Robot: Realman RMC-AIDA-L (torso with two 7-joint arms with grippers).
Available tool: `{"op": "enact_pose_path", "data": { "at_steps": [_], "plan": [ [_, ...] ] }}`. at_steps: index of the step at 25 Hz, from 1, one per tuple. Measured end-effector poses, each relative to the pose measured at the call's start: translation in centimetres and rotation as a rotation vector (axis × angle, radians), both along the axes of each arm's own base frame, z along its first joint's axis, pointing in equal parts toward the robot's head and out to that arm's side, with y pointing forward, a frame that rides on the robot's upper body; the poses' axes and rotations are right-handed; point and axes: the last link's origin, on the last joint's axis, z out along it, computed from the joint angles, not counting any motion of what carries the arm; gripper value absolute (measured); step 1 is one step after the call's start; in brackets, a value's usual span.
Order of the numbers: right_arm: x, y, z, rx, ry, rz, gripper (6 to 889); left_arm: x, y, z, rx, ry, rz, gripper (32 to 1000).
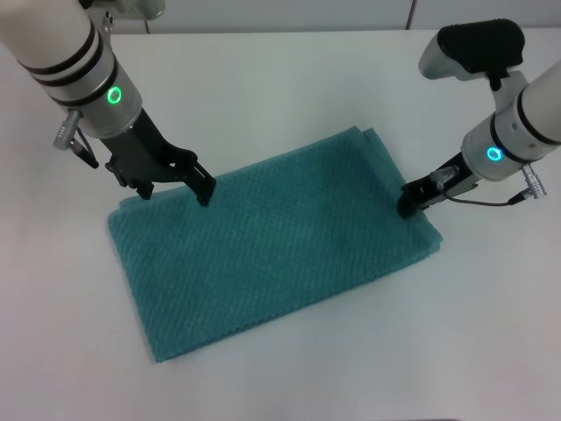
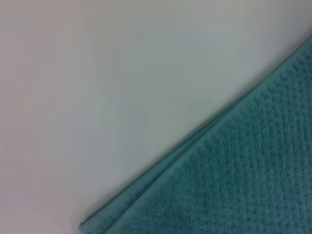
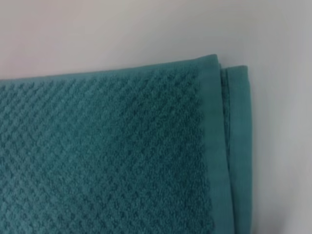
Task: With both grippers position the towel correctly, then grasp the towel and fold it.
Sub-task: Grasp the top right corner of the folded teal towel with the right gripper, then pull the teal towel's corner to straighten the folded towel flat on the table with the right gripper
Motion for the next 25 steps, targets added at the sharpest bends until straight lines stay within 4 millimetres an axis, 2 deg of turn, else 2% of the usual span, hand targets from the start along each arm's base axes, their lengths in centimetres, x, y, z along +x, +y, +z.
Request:
{"op": "enact_pose_path", "data": {
  "at_steps": [5,25],
  "plan": [
    [0.08,-0.13,-0.10,-0.004,0.000,-0.004,116,0.00,0.00,0.00,0.000,0.000,0.000,909],
    [0.15,-0.16,-0.06,-0.005,0.000,-0.007,64,0.00,0.00,0.00,0.000,0.000,0.000,908]
  ]
}}
